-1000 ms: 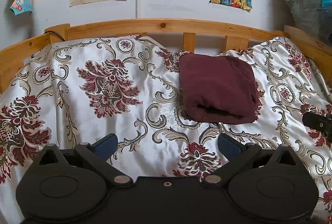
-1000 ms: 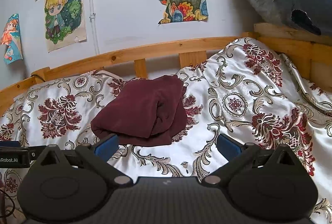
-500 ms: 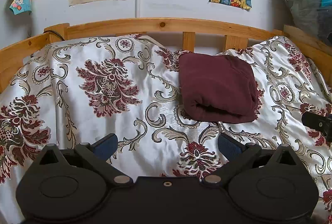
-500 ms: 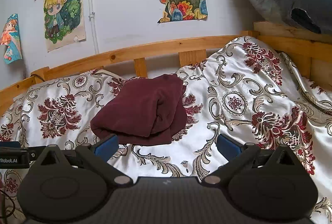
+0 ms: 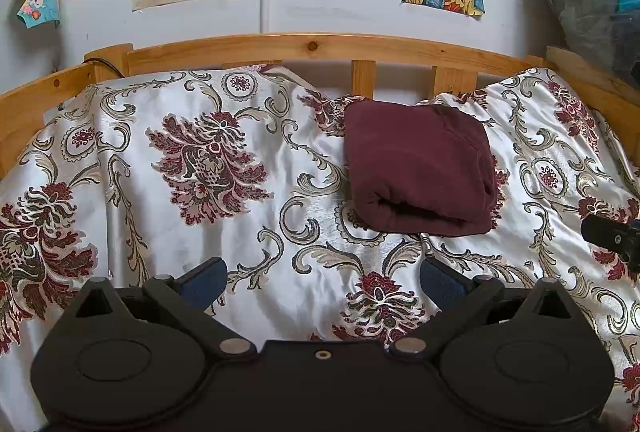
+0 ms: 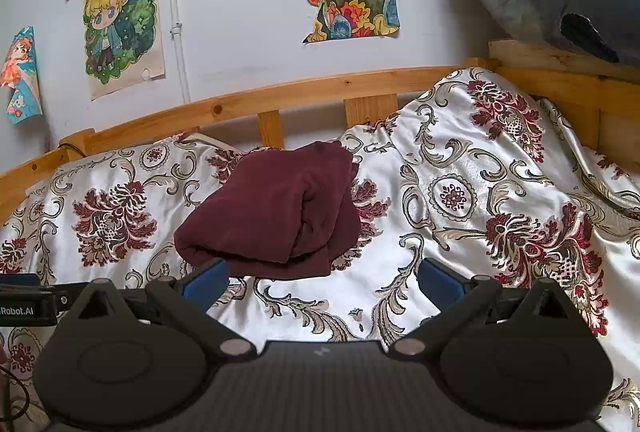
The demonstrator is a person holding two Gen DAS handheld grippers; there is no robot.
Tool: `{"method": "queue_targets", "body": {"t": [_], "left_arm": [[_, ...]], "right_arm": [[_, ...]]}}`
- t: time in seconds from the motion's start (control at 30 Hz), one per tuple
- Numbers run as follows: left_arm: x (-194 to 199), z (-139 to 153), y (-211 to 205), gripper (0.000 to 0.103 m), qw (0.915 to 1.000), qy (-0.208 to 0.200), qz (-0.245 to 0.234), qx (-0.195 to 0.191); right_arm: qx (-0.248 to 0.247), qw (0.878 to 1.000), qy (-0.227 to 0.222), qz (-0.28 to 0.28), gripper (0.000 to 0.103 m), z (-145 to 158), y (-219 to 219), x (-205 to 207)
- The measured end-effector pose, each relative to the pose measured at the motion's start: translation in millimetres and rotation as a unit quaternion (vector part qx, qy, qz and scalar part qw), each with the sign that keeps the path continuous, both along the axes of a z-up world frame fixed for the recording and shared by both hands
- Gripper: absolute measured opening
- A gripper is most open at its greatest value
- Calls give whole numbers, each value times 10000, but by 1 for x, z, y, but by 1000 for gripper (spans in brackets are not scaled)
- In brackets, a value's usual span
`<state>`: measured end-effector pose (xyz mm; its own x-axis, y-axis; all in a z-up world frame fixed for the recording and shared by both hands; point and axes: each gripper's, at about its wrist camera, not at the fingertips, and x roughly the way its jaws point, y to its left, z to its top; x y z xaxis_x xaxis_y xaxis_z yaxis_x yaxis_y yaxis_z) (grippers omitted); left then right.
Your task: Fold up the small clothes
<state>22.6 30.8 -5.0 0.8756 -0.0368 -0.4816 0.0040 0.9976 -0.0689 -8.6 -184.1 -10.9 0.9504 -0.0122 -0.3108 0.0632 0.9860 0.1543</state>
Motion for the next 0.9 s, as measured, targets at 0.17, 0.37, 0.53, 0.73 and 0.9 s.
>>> {"method": "queue_targets", "body": {"t": [0.17, 0.37, 0.53, 0.73, 0.9], "left_arm": [[0, 0, 0, 102, 10000, 2, 6, 1], [0, -2, -2, 102, 10000, 29, -17, -13], [2, -3, -1, 102, 9997, 221, -139, -25], [6, -5, -4, 102, 9982, 522, -248, 176], [8, -7, -4, 102, 9976, 626, -264, 157]], "right_arm": [[1, 10000, 4, 0, 103, 0, 0, 0], [5, 10000, 13, 1, 103, 0, 0, 0], [16, 10000, 31, 0, 103, -2, 1, 1], [60, 9999, 147, -42, 103, -6, 2, 4], [74, 9996, 254, -79, 103, -9, 2, 6]]}}
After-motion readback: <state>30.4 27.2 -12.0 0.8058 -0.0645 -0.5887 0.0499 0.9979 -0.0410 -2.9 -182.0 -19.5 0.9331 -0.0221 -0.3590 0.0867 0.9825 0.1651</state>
